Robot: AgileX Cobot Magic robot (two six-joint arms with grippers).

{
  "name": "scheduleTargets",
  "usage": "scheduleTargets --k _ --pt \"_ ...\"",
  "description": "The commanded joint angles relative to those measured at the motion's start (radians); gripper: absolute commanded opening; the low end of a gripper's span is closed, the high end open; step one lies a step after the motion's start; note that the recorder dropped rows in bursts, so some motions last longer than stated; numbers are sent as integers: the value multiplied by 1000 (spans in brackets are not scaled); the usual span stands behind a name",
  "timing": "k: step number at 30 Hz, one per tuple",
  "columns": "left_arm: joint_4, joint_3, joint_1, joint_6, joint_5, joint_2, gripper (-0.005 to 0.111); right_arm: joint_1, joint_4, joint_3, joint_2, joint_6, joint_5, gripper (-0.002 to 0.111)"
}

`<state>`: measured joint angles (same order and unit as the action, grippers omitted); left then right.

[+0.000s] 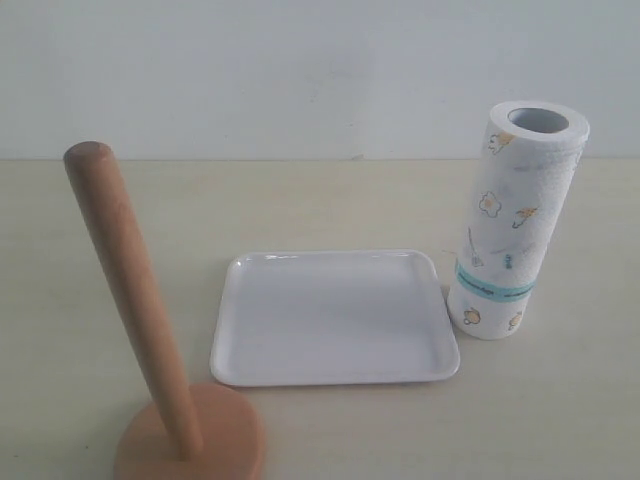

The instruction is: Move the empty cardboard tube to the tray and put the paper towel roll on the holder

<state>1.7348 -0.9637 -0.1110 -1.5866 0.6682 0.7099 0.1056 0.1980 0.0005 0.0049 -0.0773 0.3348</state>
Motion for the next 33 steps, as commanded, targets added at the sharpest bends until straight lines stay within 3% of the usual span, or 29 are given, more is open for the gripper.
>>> scheduleTargets --k 1,17,23,33 --pt "-5 -27 0 -30 38 43 4 -5 -4 0 -5 -7 -1 0" --pt "-25 -84 -3 -94 66 99 4 -5 -4 0 -5 -7 -1 0" --pt "-131 -84 -3 125 35 104 4 -5 -4 0 -5 -7 -1 0" --pt "-184 -84 -3 392 -199 104 4 -5 -4 0 -5 -7 -1 0"
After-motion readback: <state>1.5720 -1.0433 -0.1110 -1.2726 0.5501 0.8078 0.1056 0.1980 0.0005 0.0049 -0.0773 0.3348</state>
